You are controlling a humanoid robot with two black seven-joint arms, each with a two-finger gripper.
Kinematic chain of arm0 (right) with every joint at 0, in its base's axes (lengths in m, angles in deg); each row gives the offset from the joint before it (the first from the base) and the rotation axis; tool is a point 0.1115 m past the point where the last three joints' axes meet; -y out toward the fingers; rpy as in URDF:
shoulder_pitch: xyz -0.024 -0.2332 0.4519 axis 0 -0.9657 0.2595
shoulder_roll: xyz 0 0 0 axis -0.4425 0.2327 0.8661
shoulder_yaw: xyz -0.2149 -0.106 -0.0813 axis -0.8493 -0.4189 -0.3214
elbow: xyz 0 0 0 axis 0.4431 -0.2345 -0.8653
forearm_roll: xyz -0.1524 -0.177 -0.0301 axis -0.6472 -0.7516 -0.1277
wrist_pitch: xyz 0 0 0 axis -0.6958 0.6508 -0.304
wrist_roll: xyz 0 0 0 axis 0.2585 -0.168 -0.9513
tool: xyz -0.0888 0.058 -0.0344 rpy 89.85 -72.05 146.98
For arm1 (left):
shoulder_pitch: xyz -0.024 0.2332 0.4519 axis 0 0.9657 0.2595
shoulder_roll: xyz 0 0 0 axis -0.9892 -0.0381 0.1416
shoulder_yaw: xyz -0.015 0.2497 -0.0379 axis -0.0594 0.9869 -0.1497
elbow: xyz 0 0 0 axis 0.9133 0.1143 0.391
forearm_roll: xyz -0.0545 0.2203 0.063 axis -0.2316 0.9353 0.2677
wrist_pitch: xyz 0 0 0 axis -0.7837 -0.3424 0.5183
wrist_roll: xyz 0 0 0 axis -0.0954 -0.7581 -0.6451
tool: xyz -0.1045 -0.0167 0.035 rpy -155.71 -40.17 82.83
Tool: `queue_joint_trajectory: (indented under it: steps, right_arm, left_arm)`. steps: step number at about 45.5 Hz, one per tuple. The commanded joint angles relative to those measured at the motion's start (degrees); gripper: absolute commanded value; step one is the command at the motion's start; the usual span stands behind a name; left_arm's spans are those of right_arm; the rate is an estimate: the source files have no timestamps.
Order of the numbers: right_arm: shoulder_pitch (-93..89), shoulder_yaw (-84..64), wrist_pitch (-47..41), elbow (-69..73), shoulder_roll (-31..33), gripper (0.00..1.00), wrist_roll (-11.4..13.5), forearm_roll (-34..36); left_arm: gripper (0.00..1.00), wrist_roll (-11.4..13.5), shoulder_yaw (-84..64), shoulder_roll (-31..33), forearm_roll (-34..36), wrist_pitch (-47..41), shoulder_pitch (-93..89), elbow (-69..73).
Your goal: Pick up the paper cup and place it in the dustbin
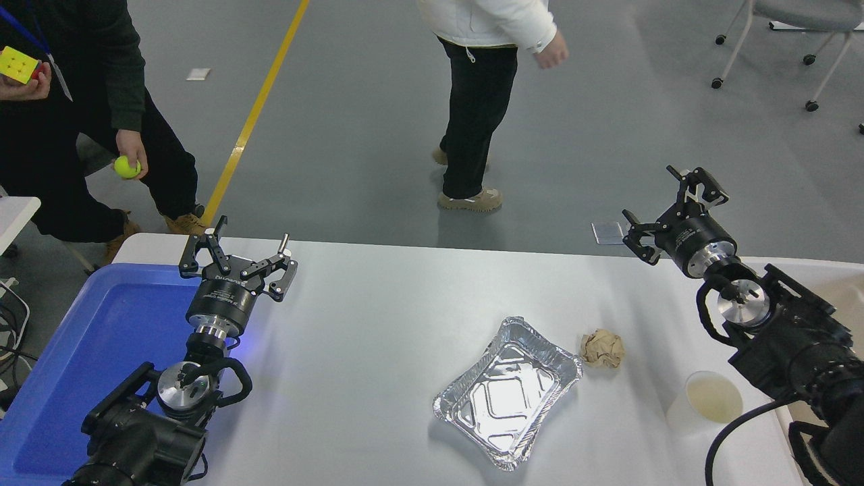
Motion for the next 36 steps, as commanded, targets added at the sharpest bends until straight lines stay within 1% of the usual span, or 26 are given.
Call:
queue_joint_trajectory:
  steps: [1,27,36]
  right_arm:
    - [-0.1,0.1,0.1,-0.1,0.1,1.00,0.2,0.0]
    - [0.1,-0.3,-0.1,0.4,1.8,1.00,0.2,-0.7]
    - [1.2,-2.7,-0.5,2.1,6.5,1.00,0.4,-1.7]
  left_arm:
    - [0.99,0.0,0.0,0.0,0.0,0.0,0.0,0.0]
    - [0.99,0.0,0.0,0.0,-0.1,0.0,0.0,0.0]
    - [0.99,0.0,0.0,0.0,-0.1,0.0,0.0,0.0]
